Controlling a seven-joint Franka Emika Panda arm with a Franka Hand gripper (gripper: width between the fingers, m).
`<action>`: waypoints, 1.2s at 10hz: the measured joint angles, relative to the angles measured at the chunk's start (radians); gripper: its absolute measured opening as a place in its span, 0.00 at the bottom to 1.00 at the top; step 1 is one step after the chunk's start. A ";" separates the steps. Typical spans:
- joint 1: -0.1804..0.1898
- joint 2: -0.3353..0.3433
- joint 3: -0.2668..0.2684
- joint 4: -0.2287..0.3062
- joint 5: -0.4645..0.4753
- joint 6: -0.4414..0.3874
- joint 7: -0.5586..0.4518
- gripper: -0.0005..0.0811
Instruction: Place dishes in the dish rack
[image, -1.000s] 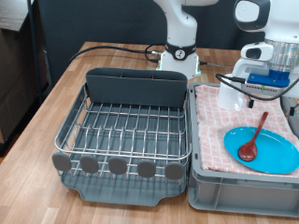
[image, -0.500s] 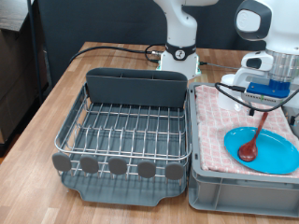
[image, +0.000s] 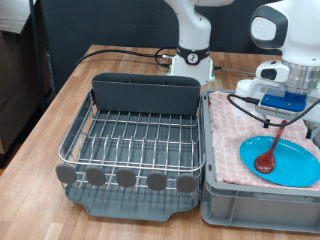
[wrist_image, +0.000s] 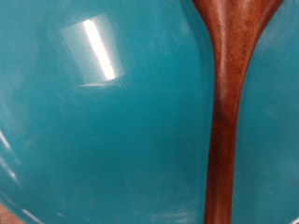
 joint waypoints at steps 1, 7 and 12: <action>0.002 0.008 -0.006 0.000 -0.010 0.000 0.007 0.99; 0.013 0.056 -0.032 -0.007 -0.038 0.052 0.042 0.99; 0.027 0.084 -0.057 -0.017 -0.050 0.113 0.056 0.90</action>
